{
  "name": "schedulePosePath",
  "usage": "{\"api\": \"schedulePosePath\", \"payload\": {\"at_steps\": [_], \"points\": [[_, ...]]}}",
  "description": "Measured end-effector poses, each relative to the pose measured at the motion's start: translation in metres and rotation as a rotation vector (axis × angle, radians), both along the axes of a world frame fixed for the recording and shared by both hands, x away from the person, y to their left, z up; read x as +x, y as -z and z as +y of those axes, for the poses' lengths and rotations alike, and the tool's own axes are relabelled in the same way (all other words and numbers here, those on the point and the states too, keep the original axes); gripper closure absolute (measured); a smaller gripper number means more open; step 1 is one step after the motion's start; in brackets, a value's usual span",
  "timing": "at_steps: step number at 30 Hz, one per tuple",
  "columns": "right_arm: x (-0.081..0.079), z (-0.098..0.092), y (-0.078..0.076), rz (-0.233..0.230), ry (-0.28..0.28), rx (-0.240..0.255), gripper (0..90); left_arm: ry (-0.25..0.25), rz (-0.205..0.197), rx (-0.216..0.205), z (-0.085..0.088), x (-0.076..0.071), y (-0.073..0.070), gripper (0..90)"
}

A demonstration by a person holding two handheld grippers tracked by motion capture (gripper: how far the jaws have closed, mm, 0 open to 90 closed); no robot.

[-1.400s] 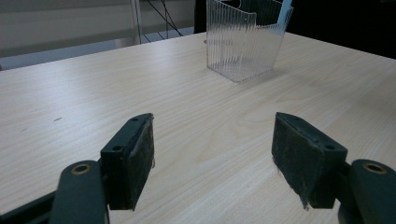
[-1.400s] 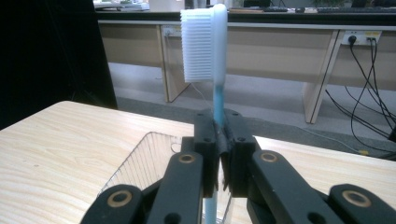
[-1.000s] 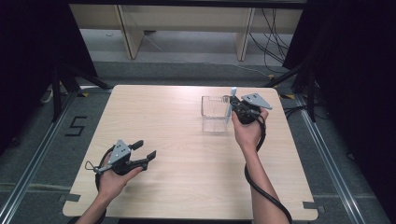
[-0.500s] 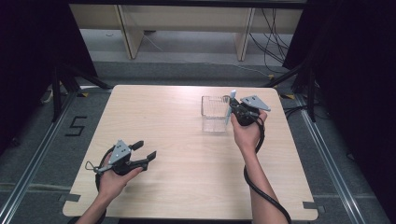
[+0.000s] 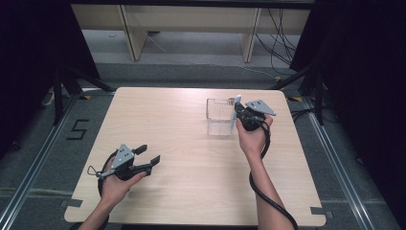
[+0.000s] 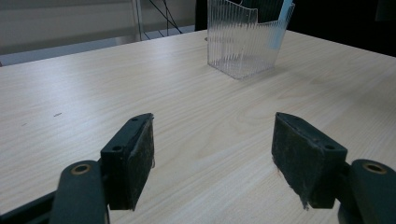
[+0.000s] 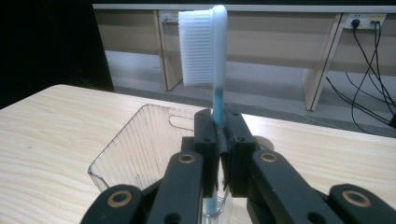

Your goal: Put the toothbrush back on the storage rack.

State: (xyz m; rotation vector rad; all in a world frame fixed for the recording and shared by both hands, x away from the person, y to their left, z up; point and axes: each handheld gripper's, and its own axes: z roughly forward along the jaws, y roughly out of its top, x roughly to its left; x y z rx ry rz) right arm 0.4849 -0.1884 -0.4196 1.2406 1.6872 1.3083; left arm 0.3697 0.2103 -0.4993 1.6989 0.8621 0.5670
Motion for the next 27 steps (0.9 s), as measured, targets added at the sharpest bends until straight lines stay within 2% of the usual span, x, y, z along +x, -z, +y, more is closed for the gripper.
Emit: {"api": "schedulePosePath", "payload": {"at_steps": [2, 3, 4, 6, 18, 20, 25, 27], "points": [[0.000, 0.000, 0.001, 0.003, -0.001, -0.003, 86.0, 0.001, 0.000, 0.000, 0.000, 0.000, 0.000, 29.6], [0.001, -0.001, 0.002, -0.008, -0.003, -0.024, 86.0, 0.001, 0.000, 0.000, 0.000, 0.000, 0.000, 29.5], [0.000, 0.001, 0.003, 0.011, -0.004, 0.004, 86.1, 0.001, 0.000, -0.001, -0.001, 0.000, 0.000, 29.6], [-0.001, 0.002, 0.005, 0.018, 0.007, 0.007, 86.0, 0.001, 0.000, -0.003, -0.001, 0.000, 0.000, 29.6], [-0.001, 0.002, 0.011, 0.016, -0.003, 0.000, 86.0, -0.001, 0.001, -0.009, -0.001, 0.000, 0.002, 29.5], [-0.001, 0.001, 0.013, 0.015, -0.003, -0.018, 86.1, -0.001, 0.004, -0.007, -0.001, 0.000, 0.002, 29.5], [-0.002, 0.002, 0.015, 0.031, -0.003, 0.008, 86.0, -0.002, 0.006, -0.006, -0.001, 0.000, 0.002, 29.5], [-0.002, 0.003, 0.016, 0.024, 0.001, 0.004, 86.0, -0.002, 0.006, -0.008, -0.001, 0.000, 0.003, 29.5]]}}
